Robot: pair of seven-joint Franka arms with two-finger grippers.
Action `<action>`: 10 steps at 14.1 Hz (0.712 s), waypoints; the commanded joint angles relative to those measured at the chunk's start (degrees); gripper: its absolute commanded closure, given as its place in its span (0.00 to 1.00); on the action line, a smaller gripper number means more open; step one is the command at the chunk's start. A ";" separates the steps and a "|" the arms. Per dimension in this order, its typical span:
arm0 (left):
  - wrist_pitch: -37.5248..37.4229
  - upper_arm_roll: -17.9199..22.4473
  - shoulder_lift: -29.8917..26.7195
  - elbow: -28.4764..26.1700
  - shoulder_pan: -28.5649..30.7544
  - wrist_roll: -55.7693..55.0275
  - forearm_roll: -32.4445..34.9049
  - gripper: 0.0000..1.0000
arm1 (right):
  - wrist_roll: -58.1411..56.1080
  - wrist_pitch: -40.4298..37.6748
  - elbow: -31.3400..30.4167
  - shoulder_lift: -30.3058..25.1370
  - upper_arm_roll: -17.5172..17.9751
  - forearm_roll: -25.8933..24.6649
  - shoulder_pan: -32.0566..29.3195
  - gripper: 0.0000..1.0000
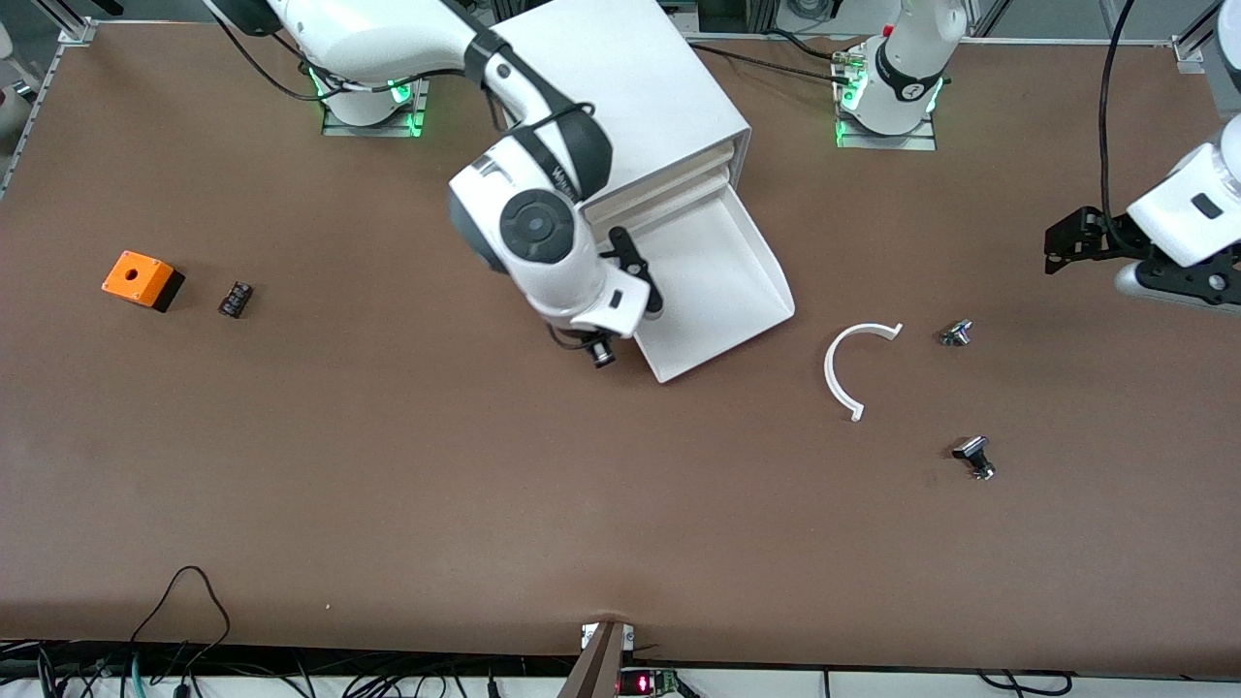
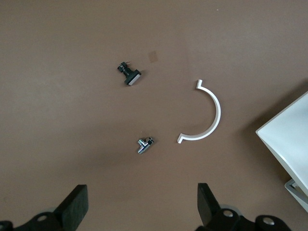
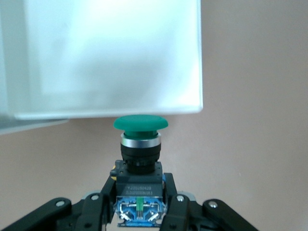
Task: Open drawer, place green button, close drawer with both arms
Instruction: 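Lower the green button into the open drawer with the right gripper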
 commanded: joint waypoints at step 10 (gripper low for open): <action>-4.27 2.13 -1.45 1.28 -0.59 -16.87 -2.42 0.00 | 8.87 0.06 1.49 2.66 -0.54 -6.63 11.62 0.66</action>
